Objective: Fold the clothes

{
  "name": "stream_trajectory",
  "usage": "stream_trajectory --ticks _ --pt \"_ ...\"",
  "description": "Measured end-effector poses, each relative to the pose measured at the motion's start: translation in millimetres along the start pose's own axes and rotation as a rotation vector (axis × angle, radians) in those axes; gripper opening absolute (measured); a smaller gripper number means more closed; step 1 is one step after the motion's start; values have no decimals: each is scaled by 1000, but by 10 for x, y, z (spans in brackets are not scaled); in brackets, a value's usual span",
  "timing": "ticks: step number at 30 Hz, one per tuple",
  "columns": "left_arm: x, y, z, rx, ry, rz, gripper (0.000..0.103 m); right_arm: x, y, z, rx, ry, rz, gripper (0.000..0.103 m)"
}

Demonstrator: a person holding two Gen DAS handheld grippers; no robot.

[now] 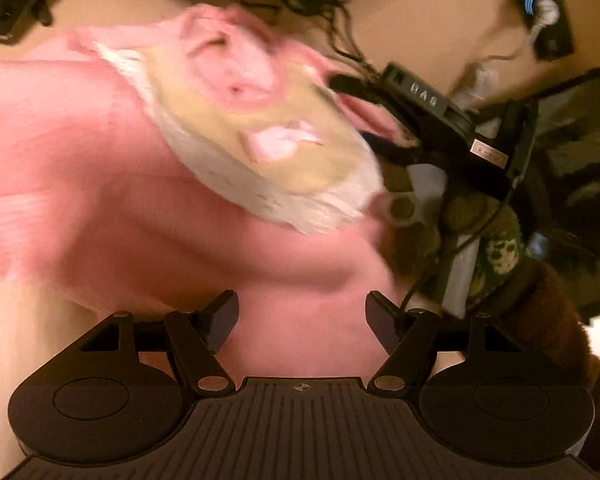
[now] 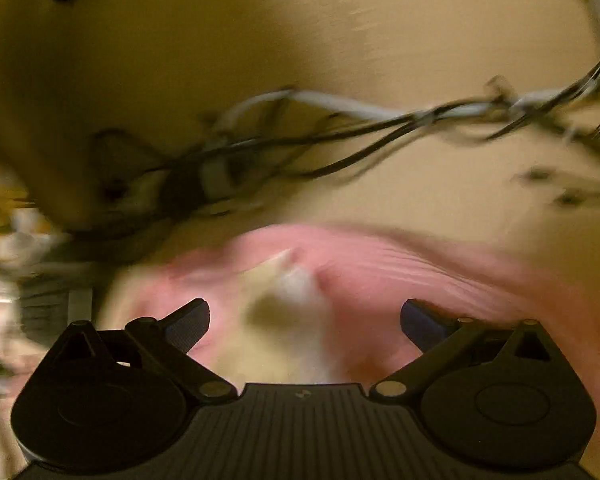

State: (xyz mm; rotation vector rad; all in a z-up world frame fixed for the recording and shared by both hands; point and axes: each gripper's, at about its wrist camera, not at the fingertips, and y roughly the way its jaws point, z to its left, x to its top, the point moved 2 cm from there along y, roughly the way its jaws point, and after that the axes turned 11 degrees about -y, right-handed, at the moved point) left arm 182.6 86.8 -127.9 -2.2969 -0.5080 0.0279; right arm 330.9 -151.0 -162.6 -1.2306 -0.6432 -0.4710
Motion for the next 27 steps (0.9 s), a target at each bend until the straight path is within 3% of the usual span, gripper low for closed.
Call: stream_trajectory --ticks 3,5,9,12,15,17,20,24,27 --pt "162 -175 131 81 2 -94 76 -12 -68 -141 -262 -138 -36 97" --pt "325 -312 237 121 -5 -159 75 -81 -271 -155 -347 -201 -84 97" --pt "669 -577 349 217 14 -305 77 -316 -831 2 -233 -231 -181 98" --pt "797 -699 310 242 64 -353 77 -658 -1115 222 -66 -224 -157 98" --pt "795 -766 242 199 88 -326 81 -1082 -1130 404 43 -214 -42 98" --pt "715 -766 177 186 142 -291 85 -1379 -1110 473 42 -176 25 99" --pt "512 -738 137 168 228 -228 90 -1663 -1246 727 52 -154 35 103" --pt "329 -835 305 125 221 -184 91 -1615 -1484 997 204 -135 80 103" --pt "252 -915 466 102 179 -178 91 -1356 -1657 978 108 -158 -9 103"
